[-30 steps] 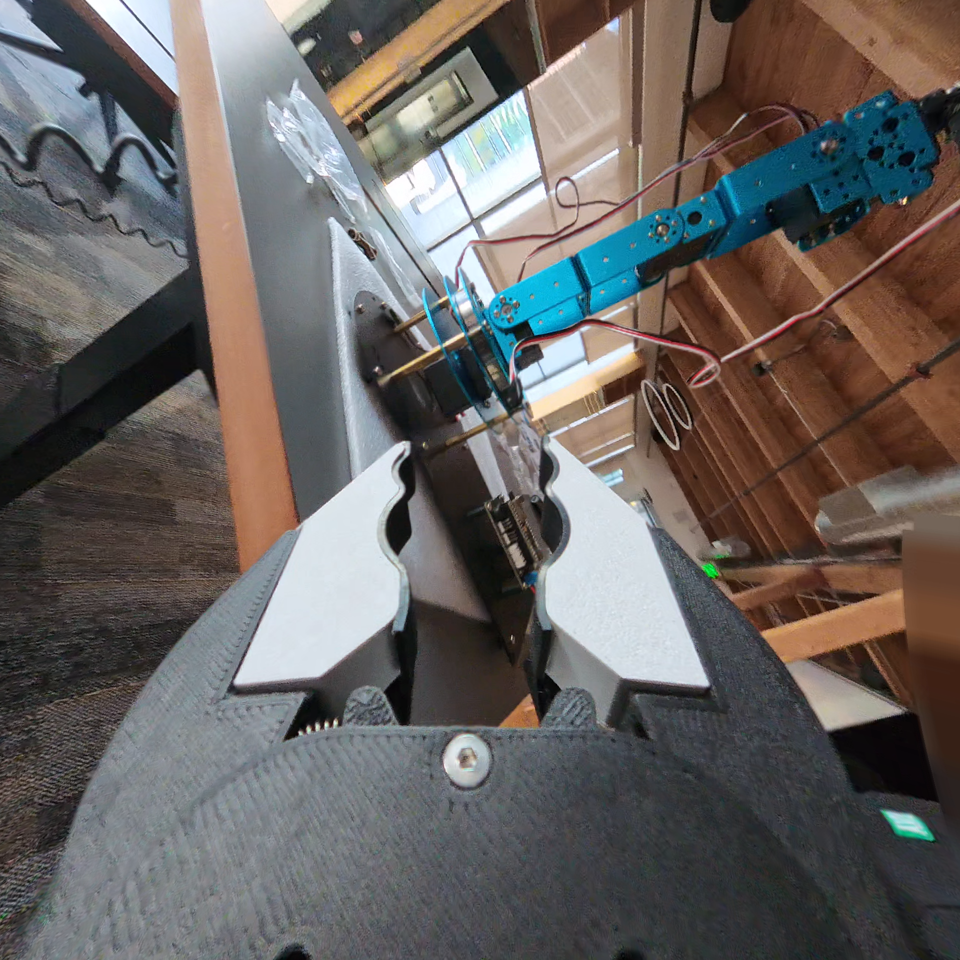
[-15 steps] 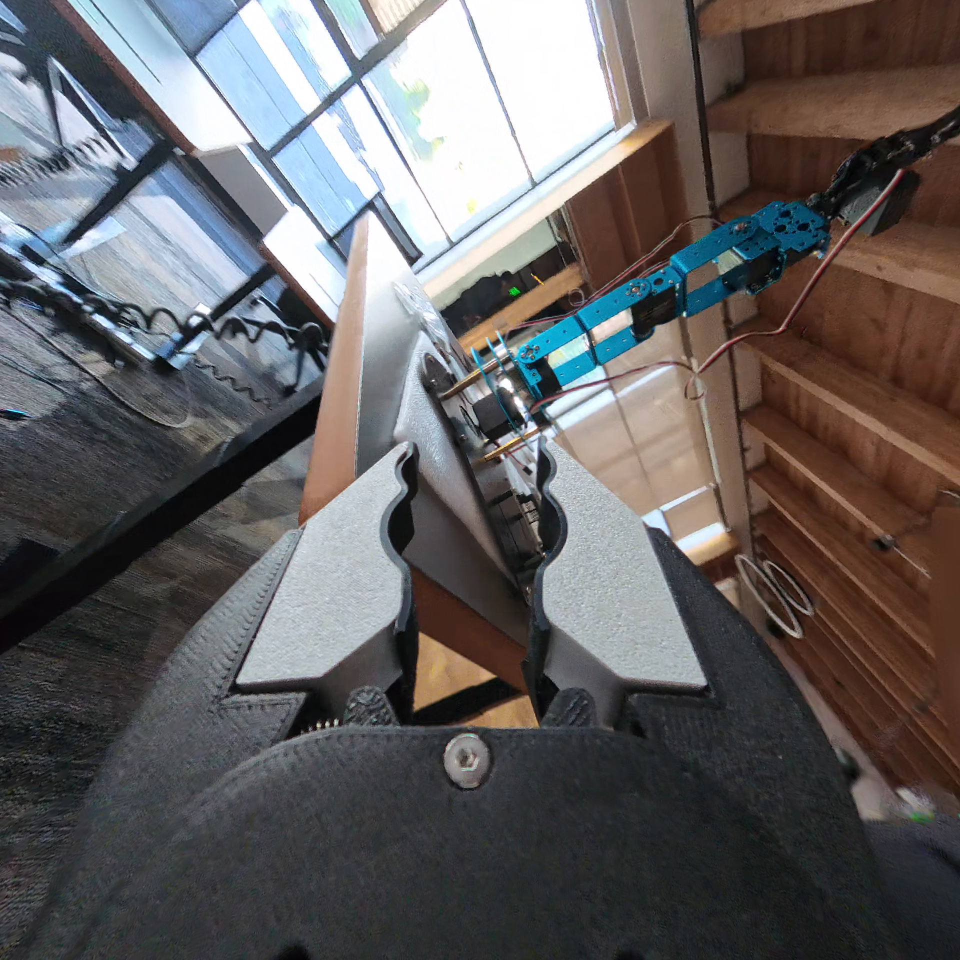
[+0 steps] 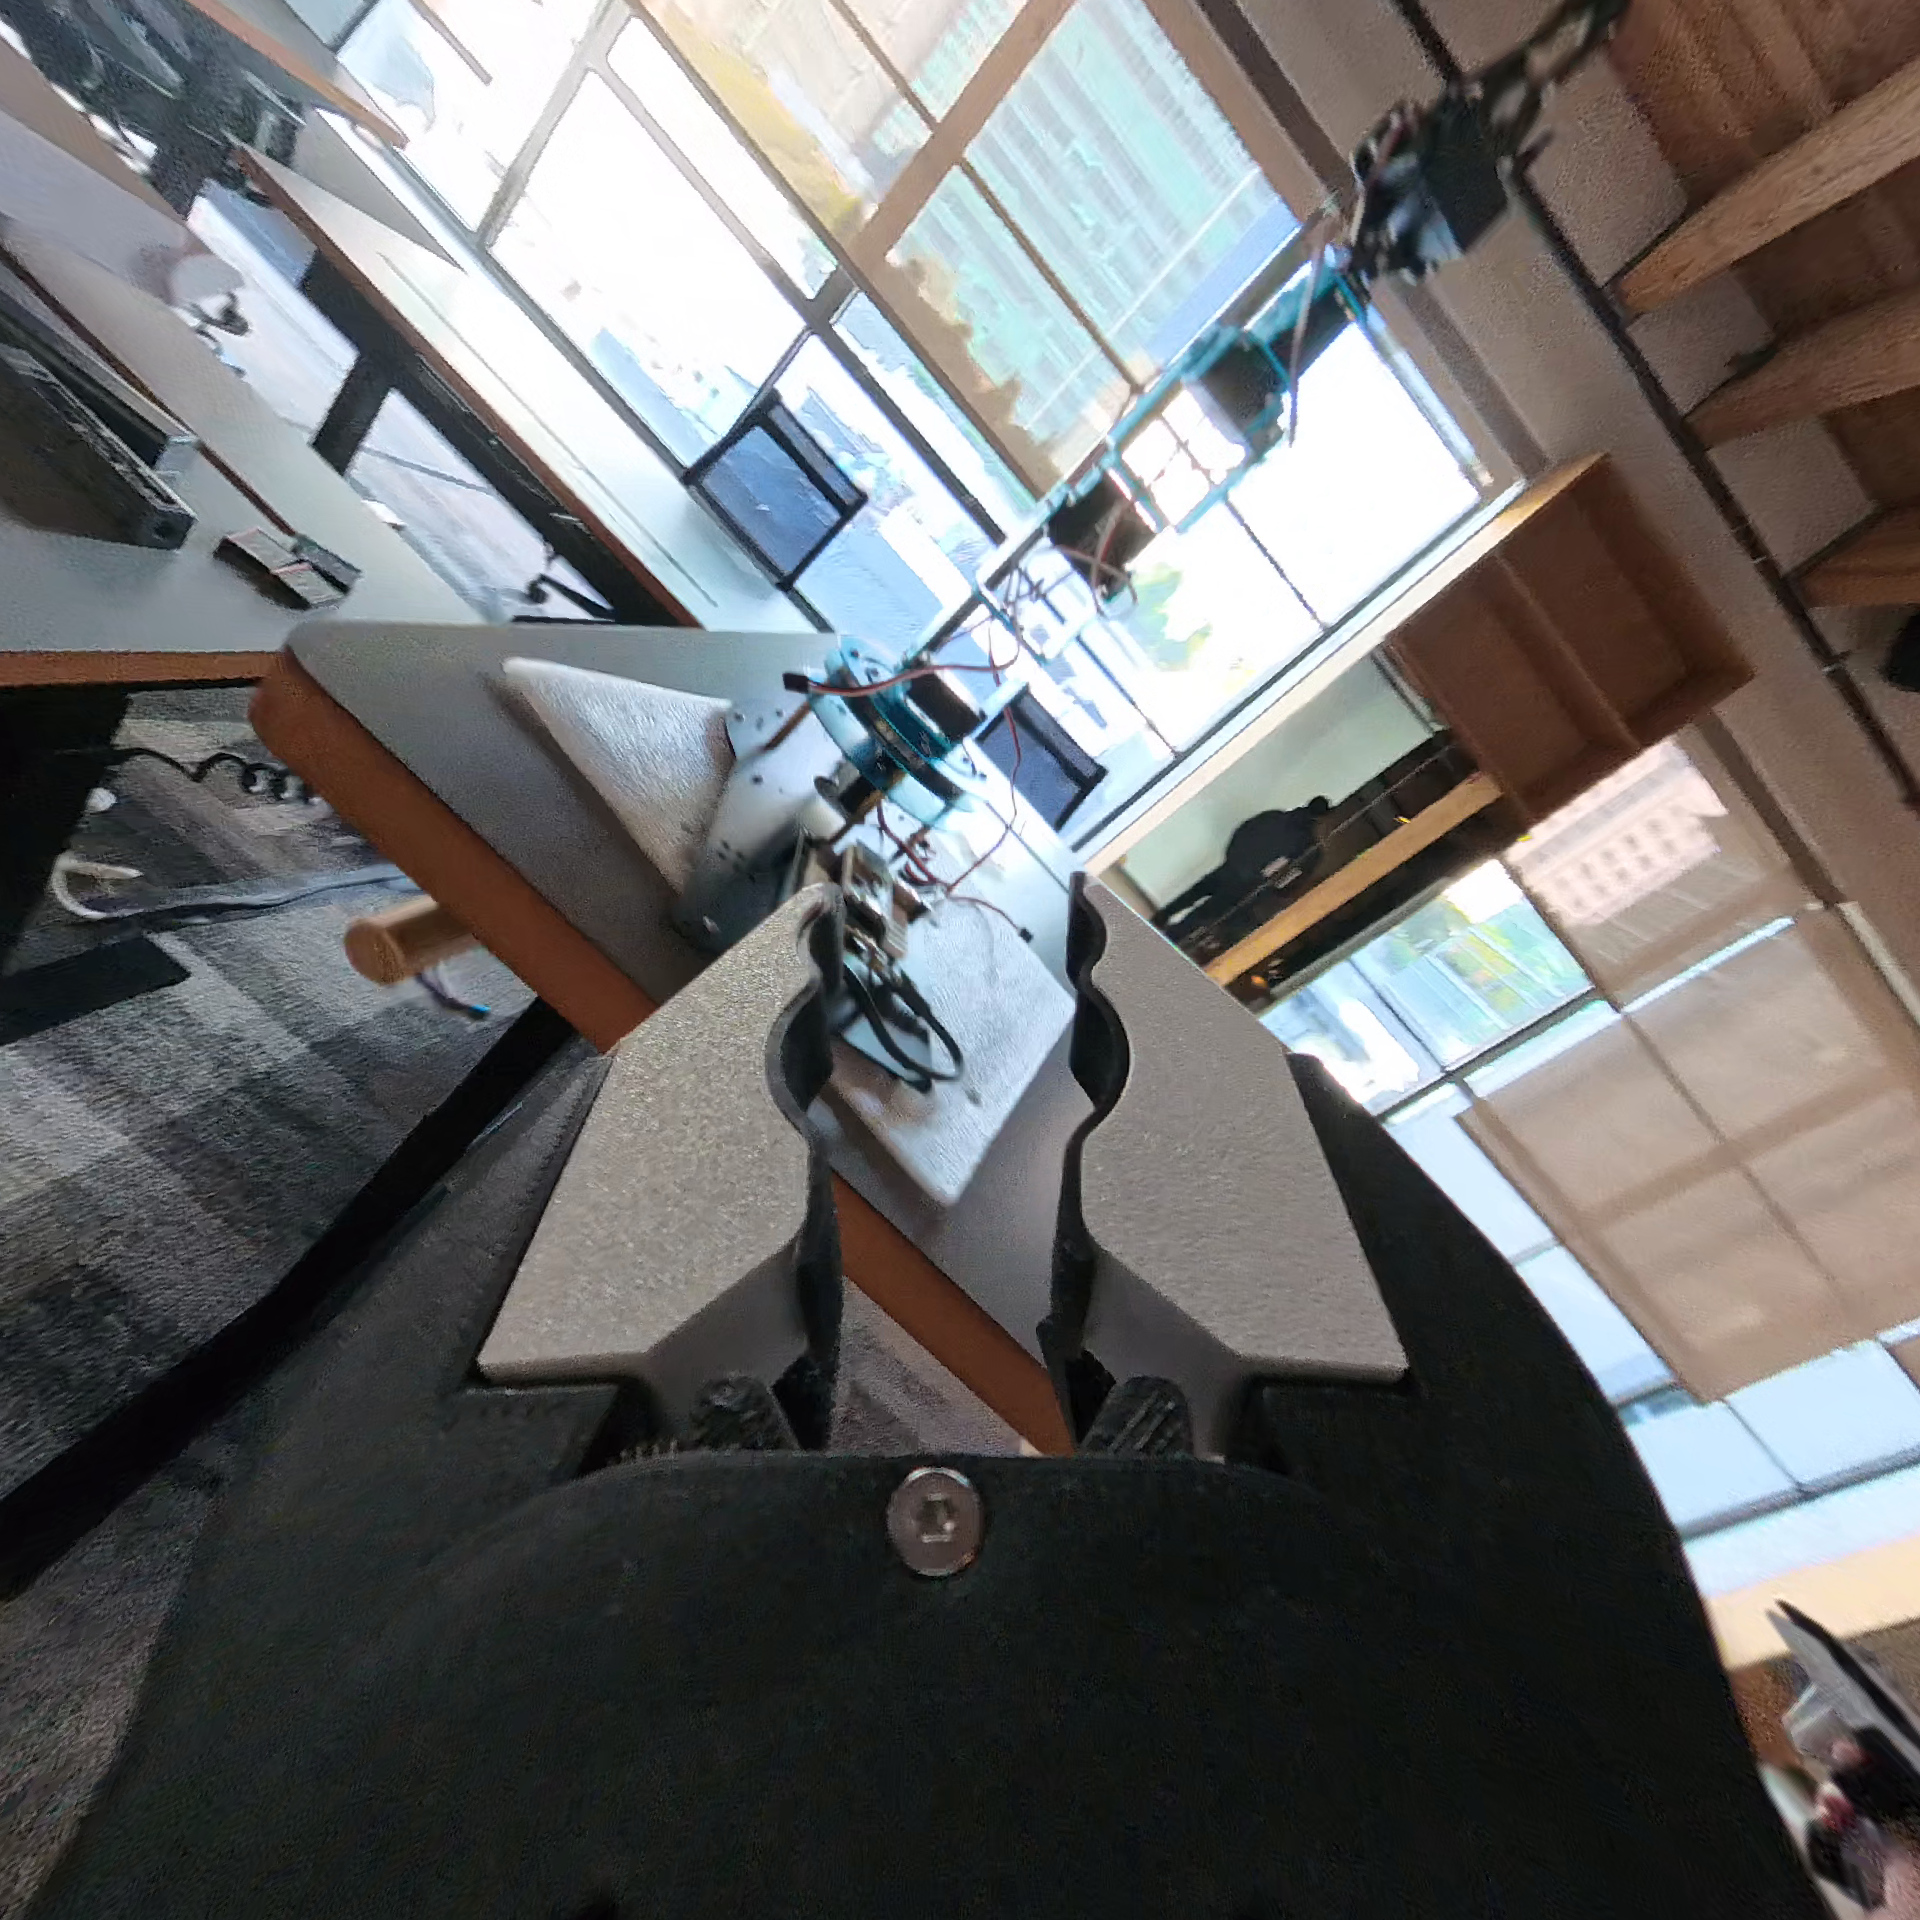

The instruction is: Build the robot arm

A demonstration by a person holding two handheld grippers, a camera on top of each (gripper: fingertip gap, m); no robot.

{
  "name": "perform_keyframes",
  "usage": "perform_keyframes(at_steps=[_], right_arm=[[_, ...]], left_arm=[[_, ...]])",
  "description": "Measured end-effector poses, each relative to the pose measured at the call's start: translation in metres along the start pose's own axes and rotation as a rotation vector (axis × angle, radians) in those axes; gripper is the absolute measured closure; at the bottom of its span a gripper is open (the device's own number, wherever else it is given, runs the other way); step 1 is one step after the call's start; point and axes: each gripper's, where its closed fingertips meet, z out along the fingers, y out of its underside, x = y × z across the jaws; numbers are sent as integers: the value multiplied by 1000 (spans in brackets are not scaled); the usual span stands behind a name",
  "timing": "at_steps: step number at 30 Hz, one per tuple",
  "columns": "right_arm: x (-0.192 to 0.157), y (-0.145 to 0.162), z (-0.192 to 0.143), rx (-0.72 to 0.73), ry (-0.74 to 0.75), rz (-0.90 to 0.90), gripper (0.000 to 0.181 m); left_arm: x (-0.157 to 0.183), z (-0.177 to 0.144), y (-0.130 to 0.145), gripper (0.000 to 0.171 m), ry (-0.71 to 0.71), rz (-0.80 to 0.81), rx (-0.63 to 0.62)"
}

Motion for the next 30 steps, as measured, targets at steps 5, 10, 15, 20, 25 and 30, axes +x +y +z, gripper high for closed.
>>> perform_keyframes(at_steps=[5,10,15,20,25,30], right_arm=[[60,29,32,-1,-99,153,153],[60,31,59,55,-221,339,167],[58,31,64,56,-221,294,176],[78,36,65,54,-145,372,178],[104,39,61,95,-67,520,180],[123,41,55,140,-6,609,181]], left_arm=[[59,-23,33,129,-129,110,-33],[89,-45,29,128,-281,209,27],[80,-72,3,122,-464,251,156],[62,-116,-38,121,-641,292,339],[49,-177,-59,122,-781,271,576],[26,-247,-51,125,-988,273,718]])
